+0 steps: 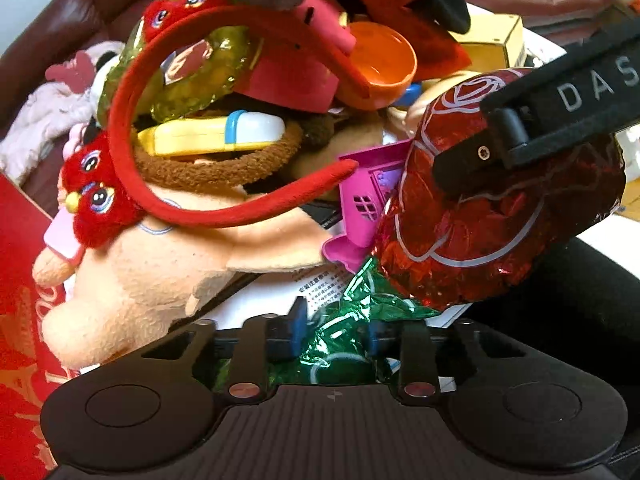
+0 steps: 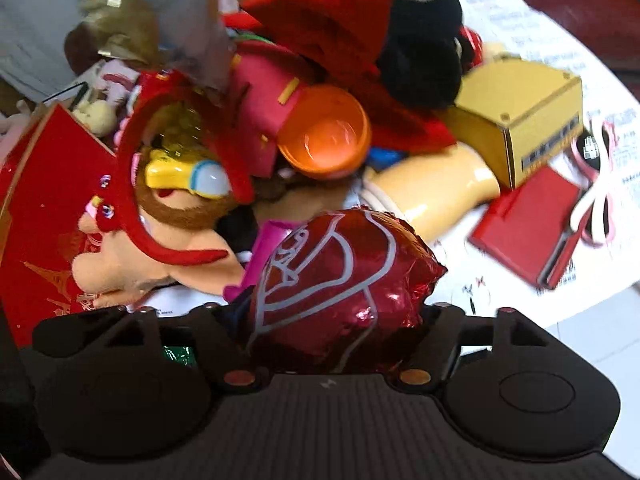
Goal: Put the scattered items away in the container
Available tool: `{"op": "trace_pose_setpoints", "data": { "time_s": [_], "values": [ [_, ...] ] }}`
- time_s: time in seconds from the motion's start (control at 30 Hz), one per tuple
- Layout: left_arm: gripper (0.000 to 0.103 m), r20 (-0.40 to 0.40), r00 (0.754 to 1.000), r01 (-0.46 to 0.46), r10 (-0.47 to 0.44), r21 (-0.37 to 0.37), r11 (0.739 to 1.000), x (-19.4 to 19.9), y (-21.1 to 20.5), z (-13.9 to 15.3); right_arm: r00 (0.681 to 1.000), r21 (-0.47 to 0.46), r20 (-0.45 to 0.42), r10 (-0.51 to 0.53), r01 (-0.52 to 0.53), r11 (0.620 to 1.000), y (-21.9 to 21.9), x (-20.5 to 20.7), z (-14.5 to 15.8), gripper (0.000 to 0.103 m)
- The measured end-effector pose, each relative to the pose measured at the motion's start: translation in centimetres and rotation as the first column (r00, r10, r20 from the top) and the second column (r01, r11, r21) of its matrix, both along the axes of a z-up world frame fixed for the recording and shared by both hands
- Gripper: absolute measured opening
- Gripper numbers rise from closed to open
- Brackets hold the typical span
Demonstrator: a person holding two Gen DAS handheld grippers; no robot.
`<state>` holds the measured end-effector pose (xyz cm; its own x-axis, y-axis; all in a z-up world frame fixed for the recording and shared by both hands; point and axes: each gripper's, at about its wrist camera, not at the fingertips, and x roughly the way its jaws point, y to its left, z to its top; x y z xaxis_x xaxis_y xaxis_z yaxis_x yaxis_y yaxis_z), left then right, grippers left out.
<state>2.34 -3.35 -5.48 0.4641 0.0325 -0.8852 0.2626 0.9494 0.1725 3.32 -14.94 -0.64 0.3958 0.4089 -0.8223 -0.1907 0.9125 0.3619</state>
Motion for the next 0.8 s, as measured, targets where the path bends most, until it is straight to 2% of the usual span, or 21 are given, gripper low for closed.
{"op": "trace_pose_setpoints", "data": {
  "time_s": [0.07,0.33,0.6,0.8],
  "values": [
    [0.017,-0.003,1.000,-0.001,0.001,-0.008,1.000,0.0,0.3,0.2,1.000,-0.003,0.015,0.008,-0.008,1.000,0.3,0.0,0.3,0.072],
    [0.015,0.009,1.000,0.012,-0.012,-0.023,1.000,-1.4,0.2,1.9,0.997,-0.023,0.055,0.045,-0.044,0.999,0.5,-0.7,2.3,0.071],
    [0.015,0.021,1.000,-0.003,0.004,-0.041,0.999,-3.2,1.2,6.3,0.991,-0.002,0.079,0.109,-0.109,0.994,1.4,-1.5,5.1,0.071],
    [0.016,0.065,0.996,-0.055,0.059,-0.061,0.997,-5.3,3.2,11.1,0.965,0.019,0.155,0.211,-0.217,0.976,3.3,-2.8,9.6,0.071]
  ]
}}
